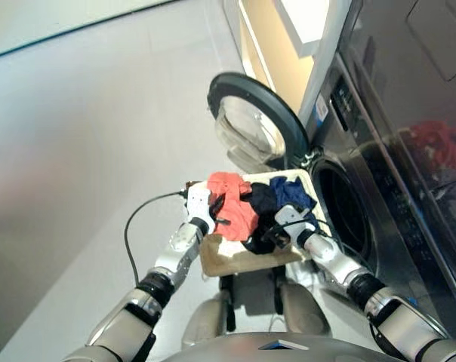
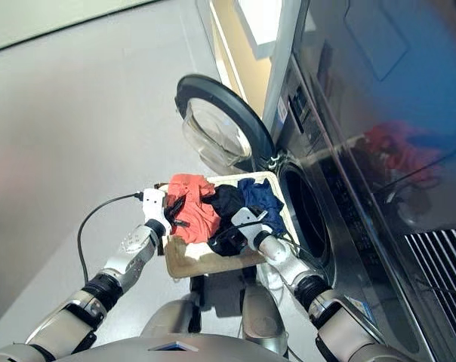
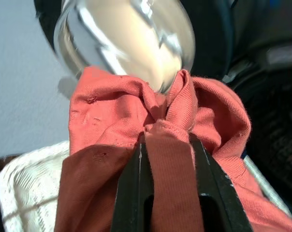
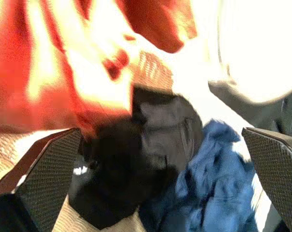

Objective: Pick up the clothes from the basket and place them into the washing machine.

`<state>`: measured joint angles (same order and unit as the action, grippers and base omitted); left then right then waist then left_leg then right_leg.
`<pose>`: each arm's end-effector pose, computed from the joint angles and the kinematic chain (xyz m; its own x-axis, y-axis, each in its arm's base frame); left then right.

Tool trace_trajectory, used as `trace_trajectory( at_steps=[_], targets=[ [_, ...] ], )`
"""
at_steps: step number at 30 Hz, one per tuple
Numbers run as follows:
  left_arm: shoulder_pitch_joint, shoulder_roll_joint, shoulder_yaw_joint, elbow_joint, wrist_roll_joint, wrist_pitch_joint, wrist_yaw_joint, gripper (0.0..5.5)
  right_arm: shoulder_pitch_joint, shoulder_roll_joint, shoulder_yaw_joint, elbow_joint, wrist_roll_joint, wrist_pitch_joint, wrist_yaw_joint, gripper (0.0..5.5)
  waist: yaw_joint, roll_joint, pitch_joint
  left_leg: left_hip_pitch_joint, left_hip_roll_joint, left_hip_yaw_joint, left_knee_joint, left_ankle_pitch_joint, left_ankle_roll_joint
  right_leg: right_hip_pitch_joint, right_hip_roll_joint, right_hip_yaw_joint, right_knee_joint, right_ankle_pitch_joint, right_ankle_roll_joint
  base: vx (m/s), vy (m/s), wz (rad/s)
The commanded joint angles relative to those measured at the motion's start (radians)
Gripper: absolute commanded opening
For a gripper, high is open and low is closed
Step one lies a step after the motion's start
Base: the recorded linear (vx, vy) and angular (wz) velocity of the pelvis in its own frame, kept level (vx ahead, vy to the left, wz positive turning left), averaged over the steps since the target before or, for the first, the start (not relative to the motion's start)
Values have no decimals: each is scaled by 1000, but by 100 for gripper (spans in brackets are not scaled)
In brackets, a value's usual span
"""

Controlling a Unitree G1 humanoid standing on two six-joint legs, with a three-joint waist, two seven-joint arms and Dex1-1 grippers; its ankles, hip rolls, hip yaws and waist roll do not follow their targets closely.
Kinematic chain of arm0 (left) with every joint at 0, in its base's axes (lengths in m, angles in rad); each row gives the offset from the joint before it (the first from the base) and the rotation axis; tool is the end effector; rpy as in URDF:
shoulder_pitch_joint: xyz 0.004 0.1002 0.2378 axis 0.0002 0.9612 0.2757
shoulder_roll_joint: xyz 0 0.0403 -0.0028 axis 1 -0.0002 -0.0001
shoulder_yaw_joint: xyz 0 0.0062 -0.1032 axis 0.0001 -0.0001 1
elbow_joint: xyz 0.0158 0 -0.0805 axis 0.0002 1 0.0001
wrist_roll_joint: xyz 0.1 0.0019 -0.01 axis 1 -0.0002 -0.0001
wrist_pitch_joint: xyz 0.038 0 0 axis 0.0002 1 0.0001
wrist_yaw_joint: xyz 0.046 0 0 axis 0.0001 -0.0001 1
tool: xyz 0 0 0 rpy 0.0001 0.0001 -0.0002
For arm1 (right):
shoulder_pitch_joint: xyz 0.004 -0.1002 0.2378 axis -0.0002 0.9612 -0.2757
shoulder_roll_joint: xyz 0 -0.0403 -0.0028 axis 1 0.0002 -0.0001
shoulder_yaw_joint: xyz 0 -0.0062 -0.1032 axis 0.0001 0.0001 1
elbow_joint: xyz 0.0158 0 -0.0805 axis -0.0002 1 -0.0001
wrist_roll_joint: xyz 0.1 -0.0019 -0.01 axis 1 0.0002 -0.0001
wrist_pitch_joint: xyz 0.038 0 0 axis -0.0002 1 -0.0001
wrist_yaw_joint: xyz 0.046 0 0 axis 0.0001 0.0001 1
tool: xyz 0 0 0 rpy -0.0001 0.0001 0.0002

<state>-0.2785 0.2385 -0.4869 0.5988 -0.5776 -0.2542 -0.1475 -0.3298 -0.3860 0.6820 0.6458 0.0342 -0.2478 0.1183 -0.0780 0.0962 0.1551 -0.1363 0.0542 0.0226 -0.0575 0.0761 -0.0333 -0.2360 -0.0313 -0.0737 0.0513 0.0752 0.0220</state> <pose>0.2310 0.1311 -0.0080 0.8937 -0.4189 -0.1608 0.3848 0.8998 -0.2054 0.2266 -0.1471 -0.0156 0.7544 0.5353 -0.3800 -0.6563 0.6282 -0.4180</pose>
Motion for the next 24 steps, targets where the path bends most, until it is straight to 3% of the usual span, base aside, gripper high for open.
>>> trace_trajectory(
  at_steps=[1, 7, 17, 18, 19, 24],
  targets=[
    [-22, -16, 31, -17, -11, -39, -6, 0, -4, 44, 41, -82, -33, -55, 14, 550, 9, -85, -81, 73, -53, 37, 42, -68, -16, 147, -31, 14, -139, -20, 102, 112, -44, -3],
    [-19, -44, 12, -10, 0, -28, 9, 0, -9, 61, 65, -130, -41, -59, 31, 550, 13, -86, -113, 131, -46, 33, 16, -68, -14, 197, -22, 9, -139, -38, 100, 54, -20, 43],
    [-19, -78, -76, -97, -117, 4, -62, 0, -40, 112, 64, -75, -22, -54, 14, 550, 16, -78, -131, 170, -38, 22, -2, -71, -13, 232, -19, -4, -139, -55, 100, 5, -2, 7],
    [-15, -71, -86, -135, -141, 10, -72, 0, -46, 116, 50, -65, -23, -49, 0, 203, 17, -76, -133, 171, -37, 20, -5, -71, -12, 235, -18, -6, -139, -56, 101, 0, 0, 0],
    [-9, -69, -94, -150, -152, 17, -78, 0, -46, 122, 42, -62, -15, -47, -5, 0, 17, -75, -134, 173, -36, 19, -7, -71, -12, 236, -17, -8, -139, -58, 101, 0, 0, 0],
    [2, -56, -110, -190, -179, 29, -93, 0, -50, 134, 11, -54, 18, -43, -22, 0, 19, -77, -140, 179, -36, 13, -6, -76, -12, 247, -17, -12, -139, -64, 101, 0, 0, 0]
  ],
)
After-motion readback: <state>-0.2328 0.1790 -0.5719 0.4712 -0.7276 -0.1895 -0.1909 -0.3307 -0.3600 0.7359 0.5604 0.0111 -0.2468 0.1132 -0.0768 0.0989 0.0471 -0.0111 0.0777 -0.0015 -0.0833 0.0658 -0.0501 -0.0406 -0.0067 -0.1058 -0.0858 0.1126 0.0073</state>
